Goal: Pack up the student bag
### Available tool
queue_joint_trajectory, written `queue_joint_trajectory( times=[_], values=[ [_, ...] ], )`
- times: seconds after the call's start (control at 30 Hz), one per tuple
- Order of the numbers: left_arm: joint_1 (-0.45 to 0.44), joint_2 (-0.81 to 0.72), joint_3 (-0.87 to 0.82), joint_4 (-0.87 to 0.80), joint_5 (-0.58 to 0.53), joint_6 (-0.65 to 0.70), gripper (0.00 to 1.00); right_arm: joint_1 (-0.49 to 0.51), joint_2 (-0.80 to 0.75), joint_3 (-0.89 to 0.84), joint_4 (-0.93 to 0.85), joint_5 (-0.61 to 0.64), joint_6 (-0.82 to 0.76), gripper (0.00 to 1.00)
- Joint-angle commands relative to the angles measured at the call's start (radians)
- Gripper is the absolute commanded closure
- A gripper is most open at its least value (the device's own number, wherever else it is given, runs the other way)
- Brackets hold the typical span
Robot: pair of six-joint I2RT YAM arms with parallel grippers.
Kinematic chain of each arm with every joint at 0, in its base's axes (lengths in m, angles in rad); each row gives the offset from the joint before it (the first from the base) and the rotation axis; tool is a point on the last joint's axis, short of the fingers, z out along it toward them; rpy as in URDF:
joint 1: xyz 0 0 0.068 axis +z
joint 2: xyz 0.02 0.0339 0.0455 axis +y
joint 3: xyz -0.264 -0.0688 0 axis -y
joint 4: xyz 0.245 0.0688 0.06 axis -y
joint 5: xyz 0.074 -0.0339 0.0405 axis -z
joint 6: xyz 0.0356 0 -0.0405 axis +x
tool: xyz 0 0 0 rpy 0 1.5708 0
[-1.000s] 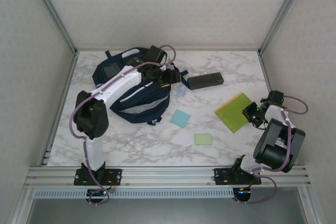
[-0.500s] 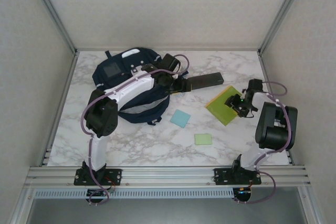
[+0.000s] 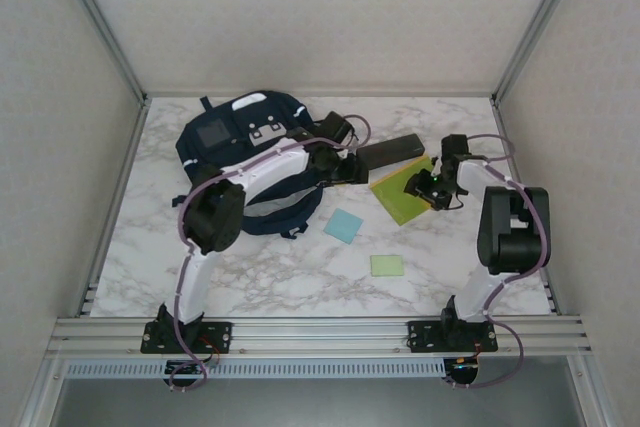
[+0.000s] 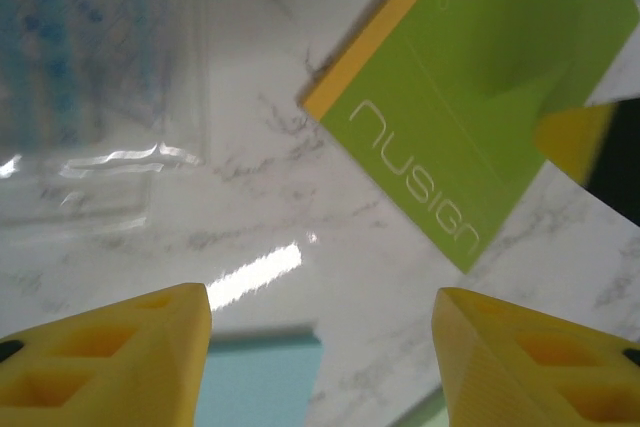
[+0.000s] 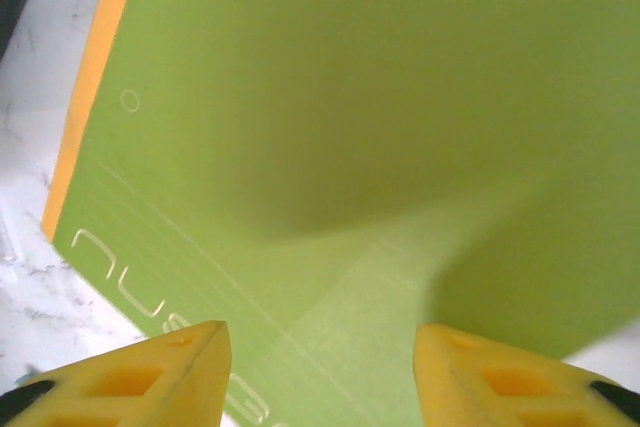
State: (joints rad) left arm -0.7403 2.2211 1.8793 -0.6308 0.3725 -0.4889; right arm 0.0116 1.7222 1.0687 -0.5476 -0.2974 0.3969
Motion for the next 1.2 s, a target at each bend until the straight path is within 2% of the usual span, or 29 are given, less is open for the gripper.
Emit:
queue_joint_trajectory(
  times=[0.0,0.17,0.4,0.63,0.8,1.0,1.17],
  values=[
    [-0.028,0.077,0.133,-0.041,-0.055,0.076,0.41,-0.011,-0.09,0.036,-0.104,0.056,0.056,0.49],
    [-0.04,0.219,0.331,-0.092,-0.069,0.095,0.42,-0.044,-0.153,-0.059,-0.048,0.096,0.176,0.48],
    [-0.07,0.392,0.559,-0.201,-0.108,0.098,0.42,-0.087,-0.138,-0.165,0.133,0.049,0.297,0.49],
    [-0.099,0.442,0.564,-0.238,-0.14,0.09,0.42,-0.087,-0.06,-0.177,0.26,-0.014,0.333,0.5],
    [-0.105,0.469,0.569,-0.297,-0.146,0.08,0.43,-0.085,-0.015,-0.162,0.264,-0.019,0.356,0.51],
    [-0.113,0.48,0.57,-0.314,-0.162,0.073,0.44,-0.083,-0.093,-0.195,0.178,0.028,0.363,0.49],
    [-0.113,0.485,0.569,-0.319,-0.164,0.068,0.46,-0.083,-0.11,-0.249,0.223,0.015,0.39,0.47]
  ],
)
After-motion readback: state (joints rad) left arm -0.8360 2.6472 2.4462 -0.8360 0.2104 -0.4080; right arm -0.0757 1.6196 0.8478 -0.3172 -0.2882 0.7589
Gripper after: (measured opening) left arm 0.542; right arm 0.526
